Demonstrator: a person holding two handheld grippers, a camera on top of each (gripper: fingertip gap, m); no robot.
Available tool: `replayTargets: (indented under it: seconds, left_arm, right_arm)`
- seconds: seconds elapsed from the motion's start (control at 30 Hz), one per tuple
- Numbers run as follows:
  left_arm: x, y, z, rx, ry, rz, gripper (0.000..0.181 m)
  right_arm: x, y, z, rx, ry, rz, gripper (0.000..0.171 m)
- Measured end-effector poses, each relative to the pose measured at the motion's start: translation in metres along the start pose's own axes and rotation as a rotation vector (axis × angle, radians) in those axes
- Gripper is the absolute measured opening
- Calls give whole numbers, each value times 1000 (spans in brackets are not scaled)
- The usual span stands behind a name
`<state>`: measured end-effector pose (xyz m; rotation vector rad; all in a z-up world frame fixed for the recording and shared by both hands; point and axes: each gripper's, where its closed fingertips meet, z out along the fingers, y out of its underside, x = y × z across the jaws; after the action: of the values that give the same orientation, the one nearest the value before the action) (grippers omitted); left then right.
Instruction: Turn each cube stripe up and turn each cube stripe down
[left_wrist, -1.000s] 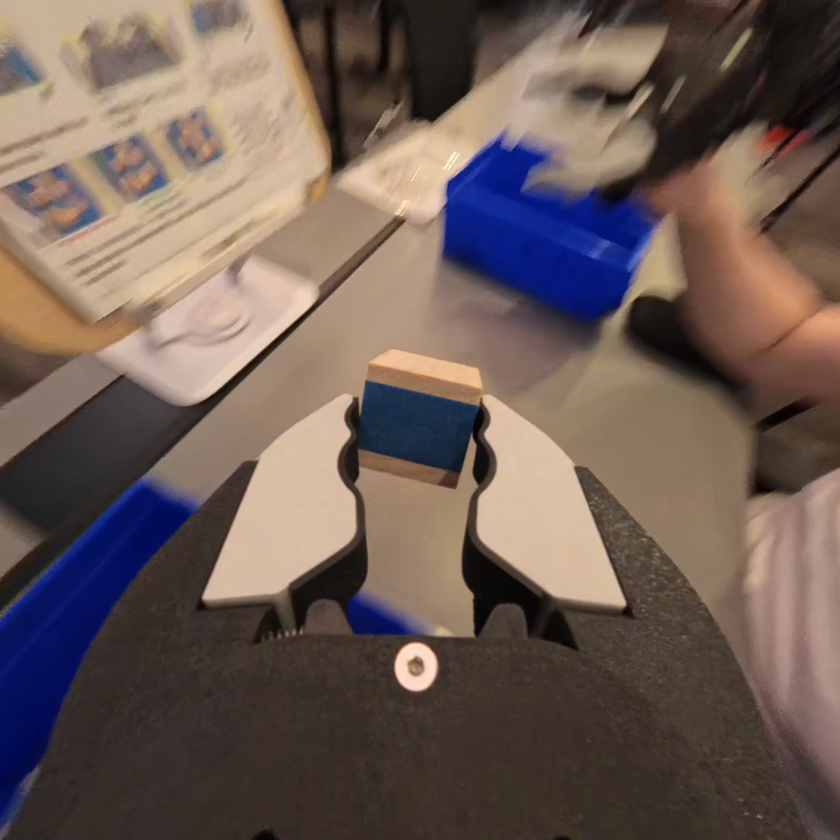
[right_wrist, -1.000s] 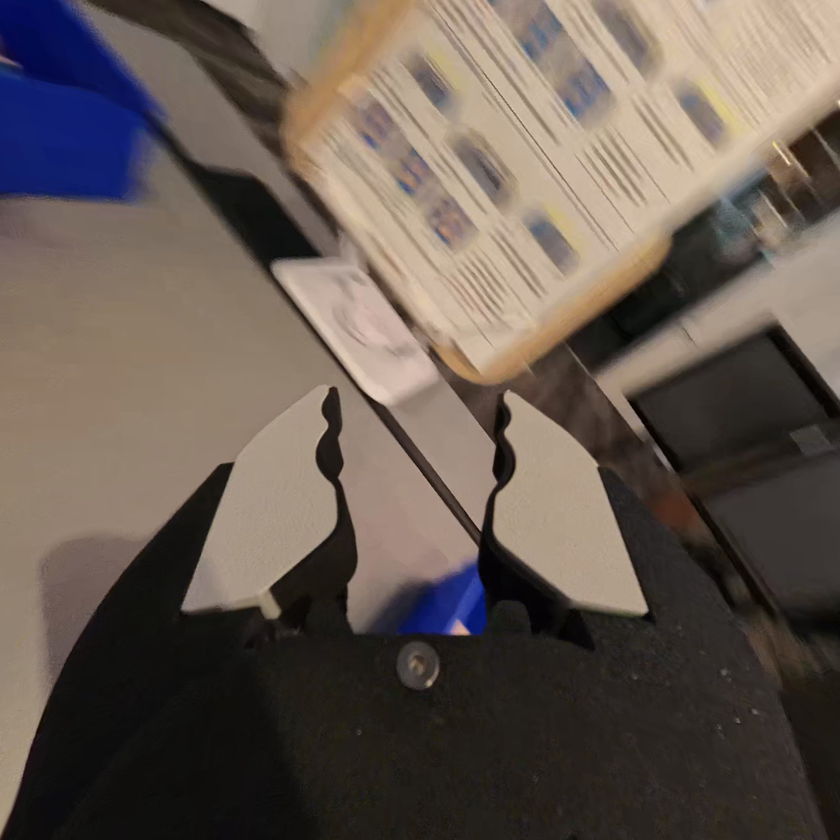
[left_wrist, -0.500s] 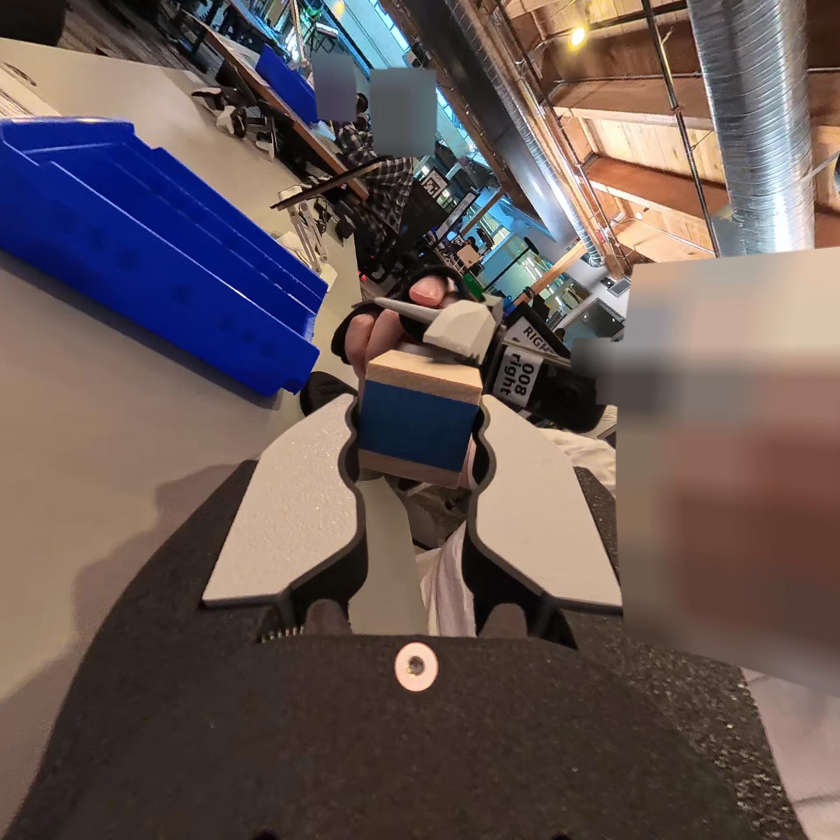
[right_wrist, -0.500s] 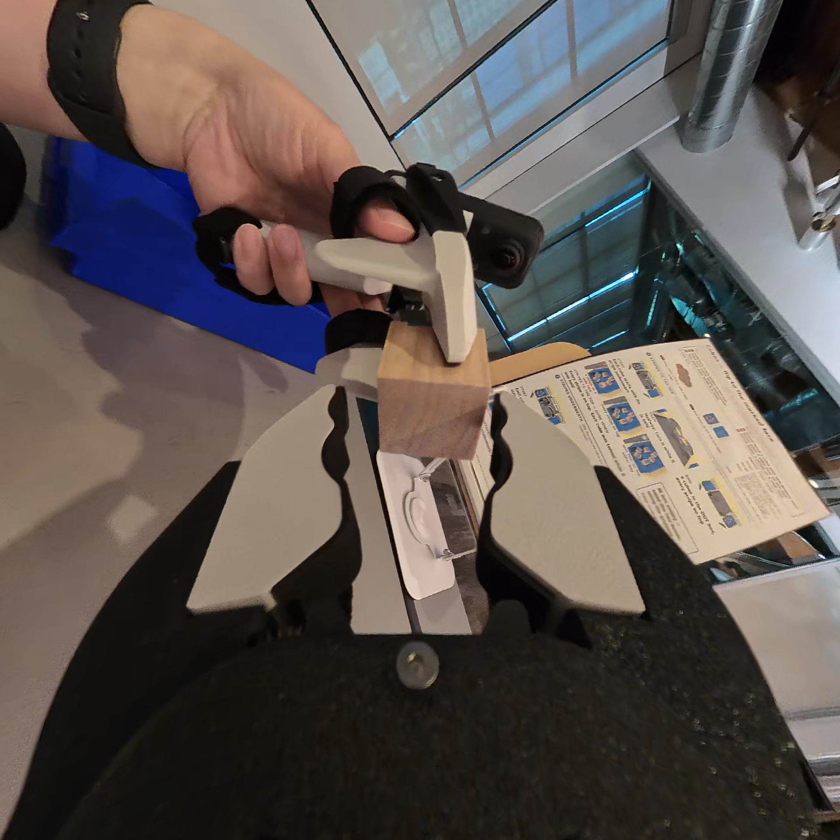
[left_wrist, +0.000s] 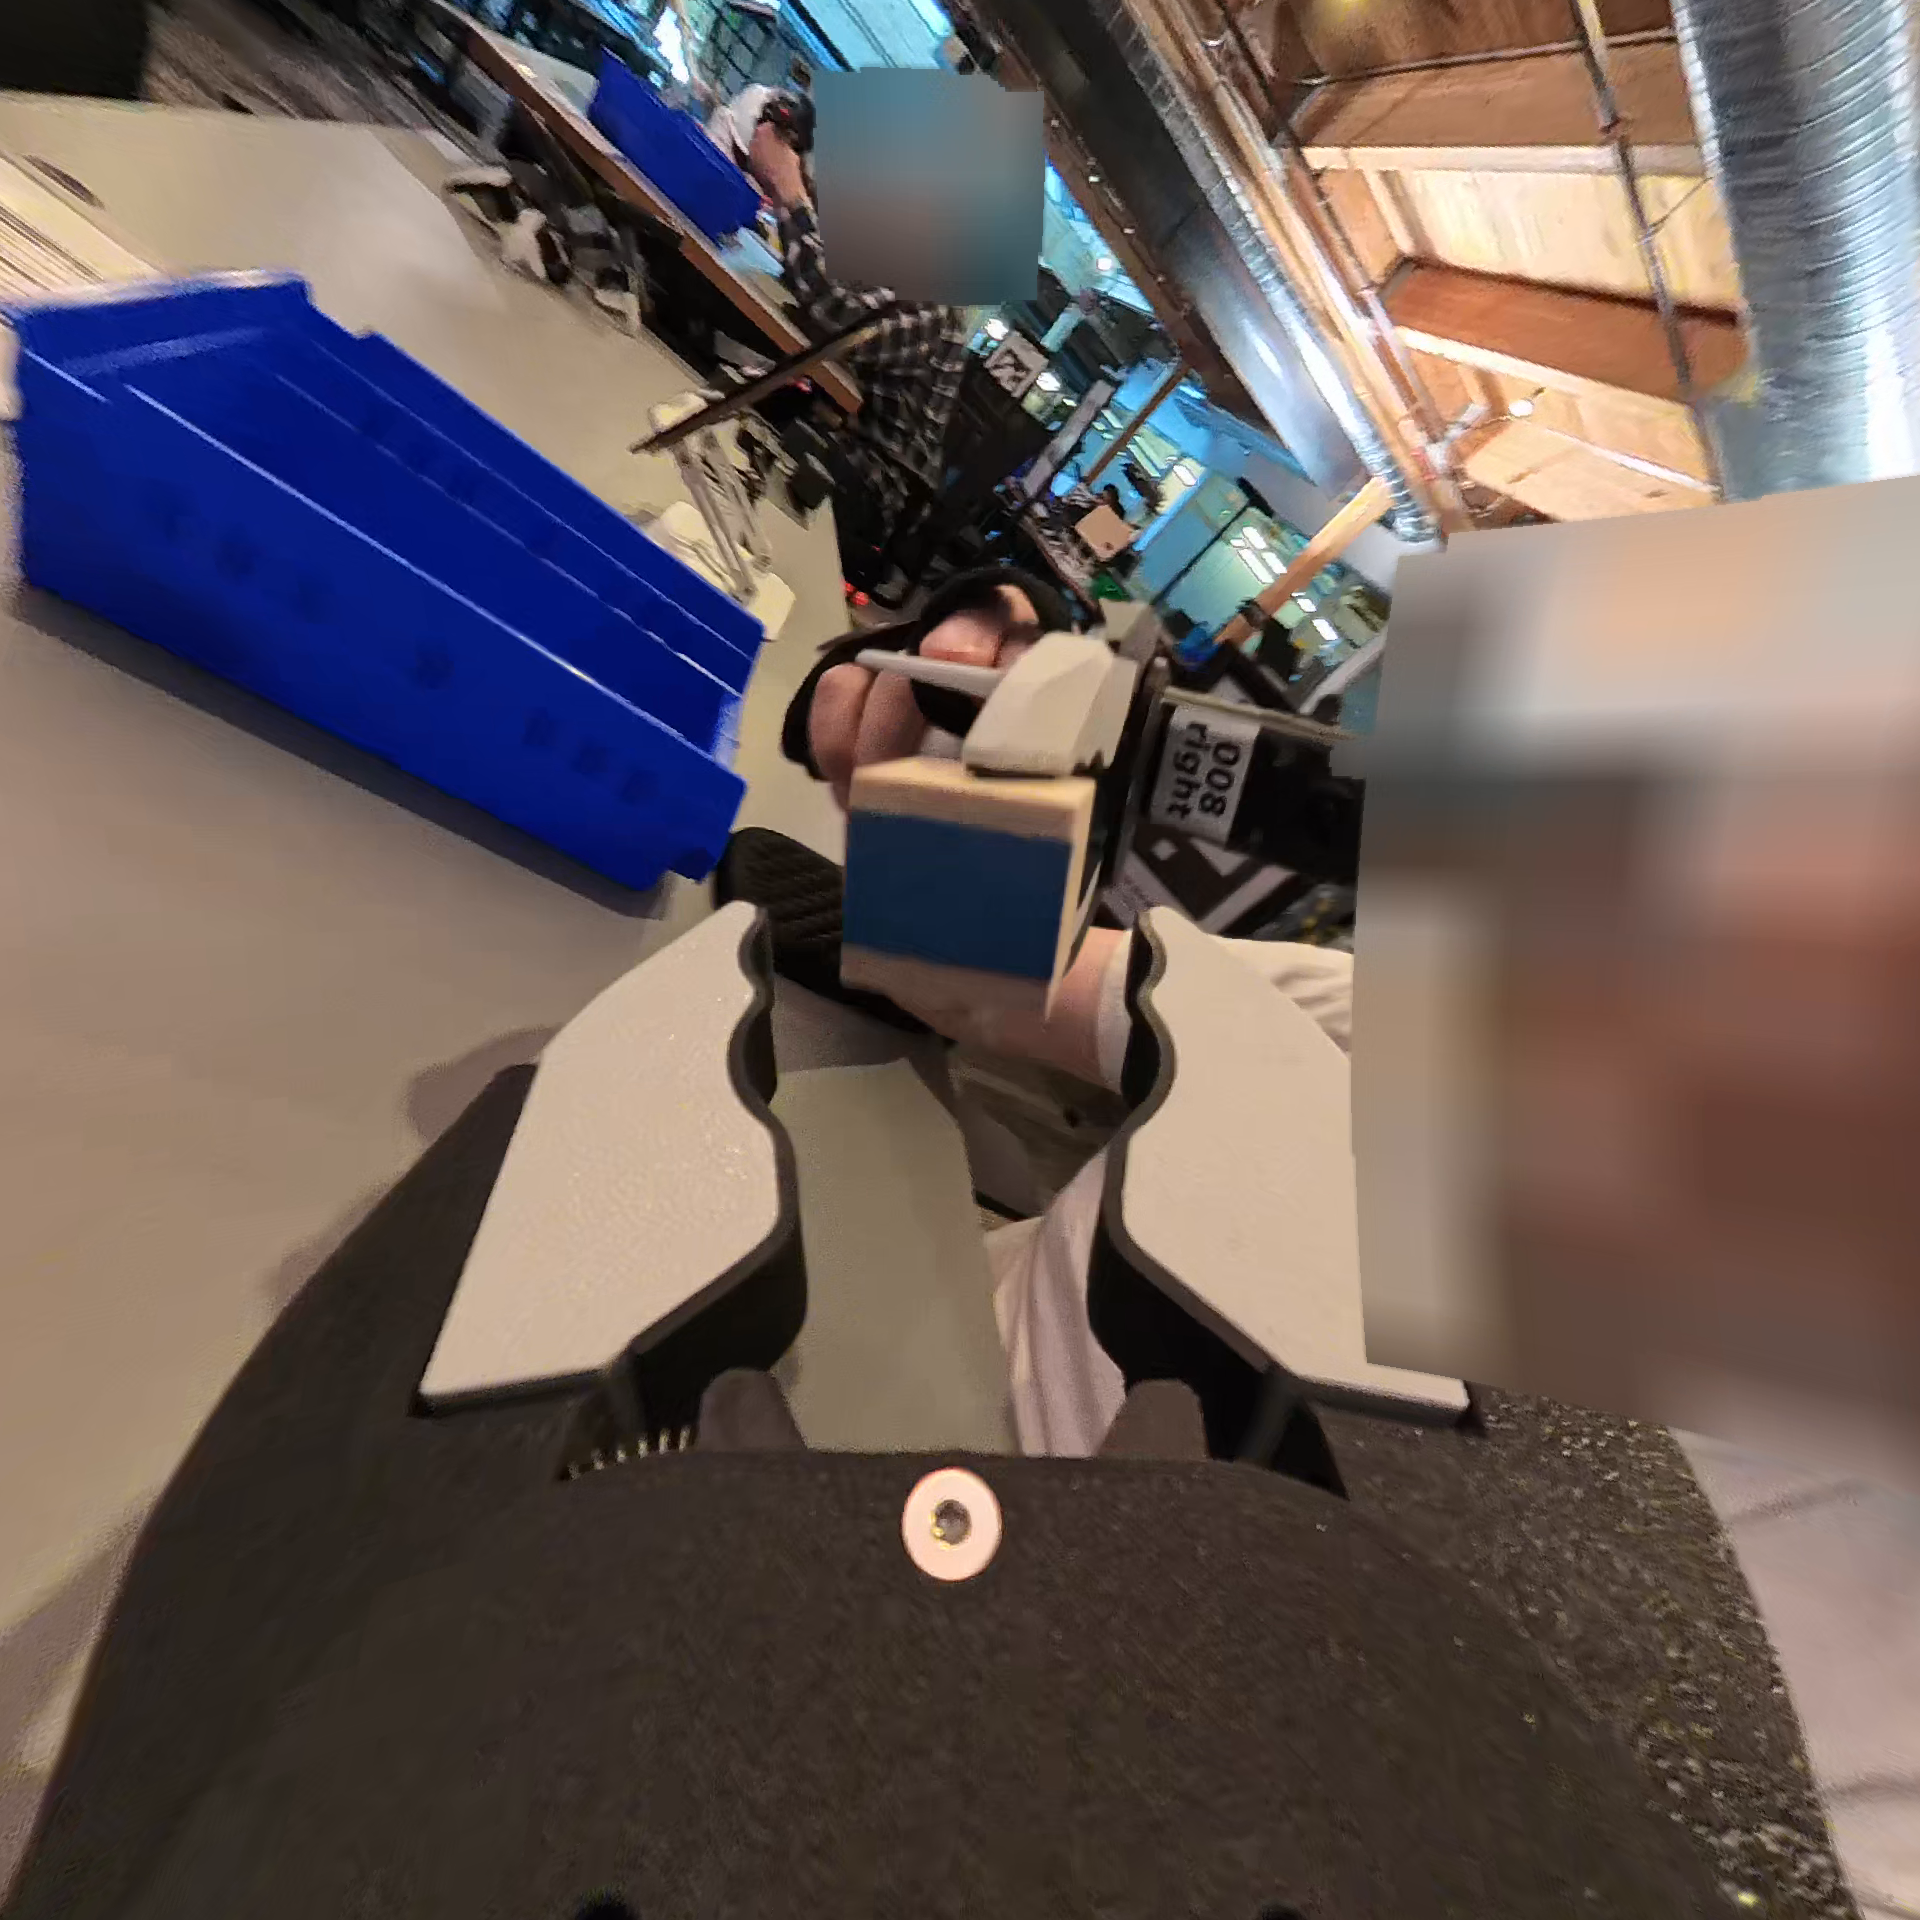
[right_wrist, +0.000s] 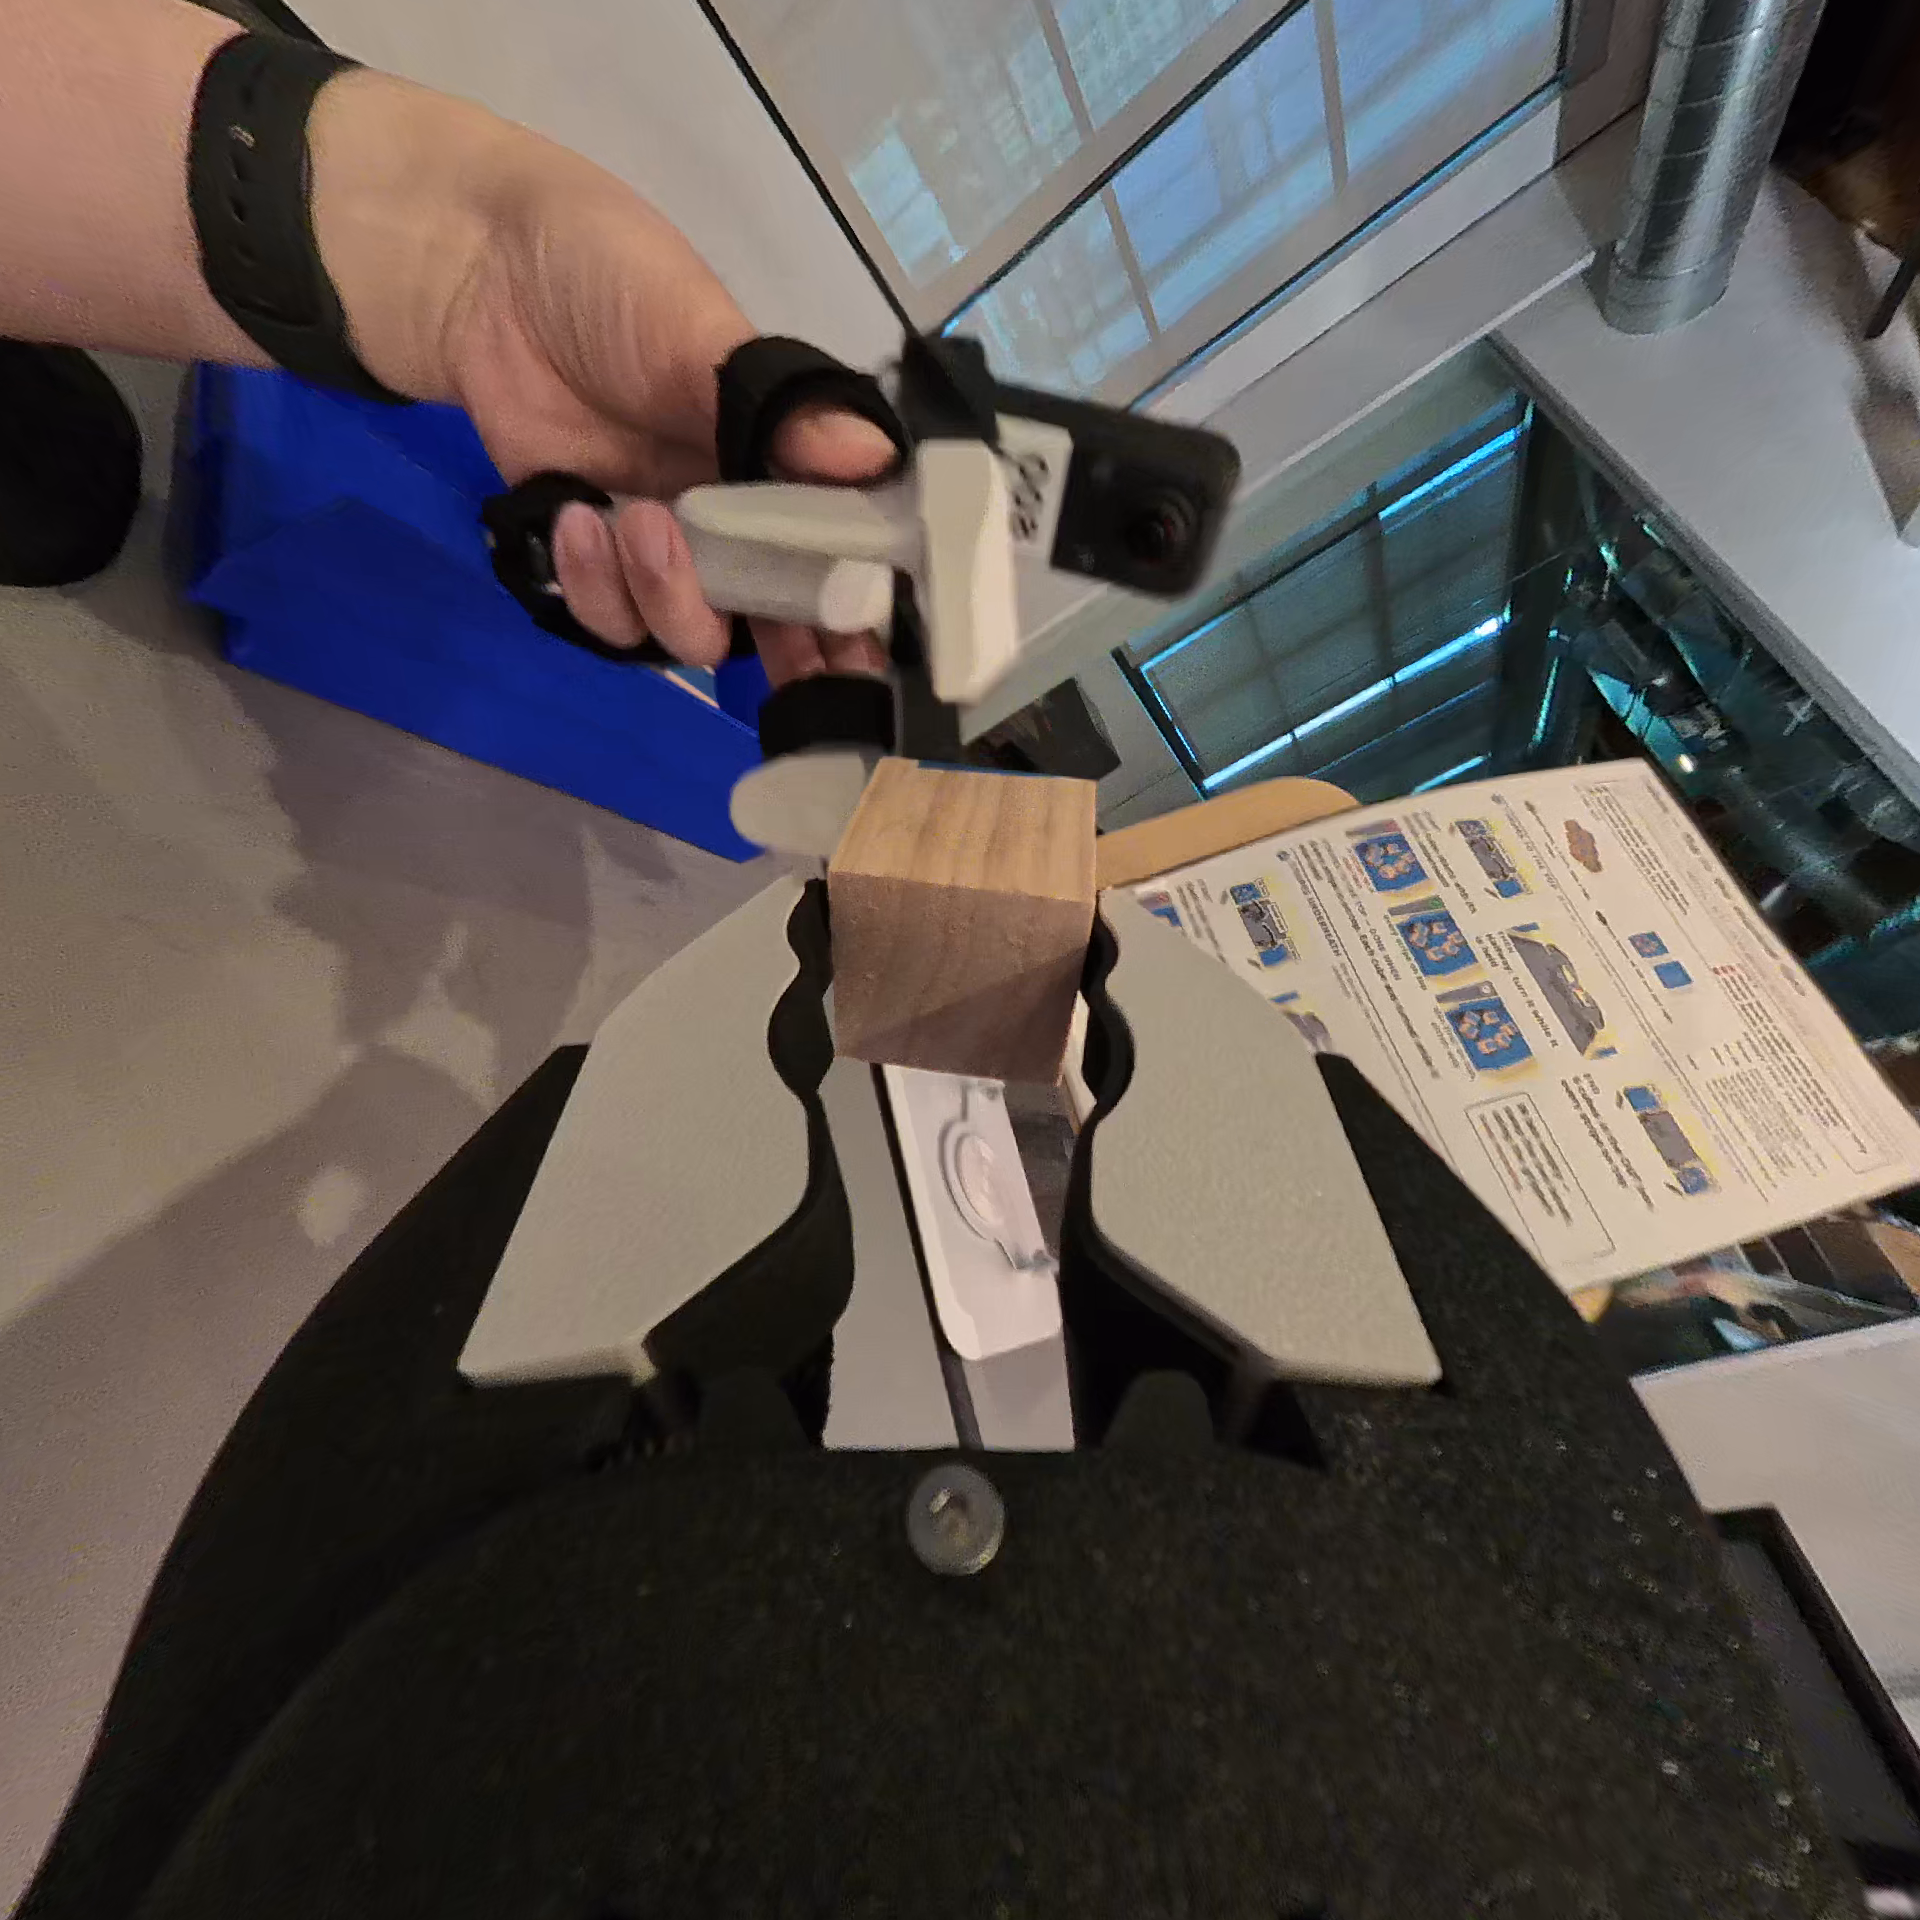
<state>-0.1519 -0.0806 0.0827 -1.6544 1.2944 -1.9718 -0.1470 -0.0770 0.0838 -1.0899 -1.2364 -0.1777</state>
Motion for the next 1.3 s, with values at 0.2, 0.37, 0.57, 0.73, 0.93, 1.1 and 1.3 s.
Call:
replayTargets:
  seconds: [0.2, 0.37, 0.57, 0.73, 0.93, 1.1, 1.3]
  left_arm:
    - [6, -22, -43, 65, -219, 173, 62]
    - [14, -26, -57, 74, -288, 214, 58]
    - [11, -18, -50, 20, -328, 233, 54]
    - [4, -11, -43, -27, -346, 229, 51]
    - [0, -9, -46, -51, -375, 235, 50]
    - [-4, -9, -49, -44, -378, 216, 49]
    - [-5, -8, -50, -59, -392, 218, 48]
  right_arm:
    - [96, 54, -68, -166, 164, 277, 46]
    - [152, 175, -163, -465, 390, 742, 46]
    - [103, 306, -222, -803, 362, 1254, 46]
    - [51, 356, -212, -985, 210, 1429, 46]
    - [23, 385, -202, -1198, 139, 1468, 46]
    - [13, 401, -196, -1328, 49, 1509, 46]
    - [5, 414, -188, -1386, 19, 1531, 46]
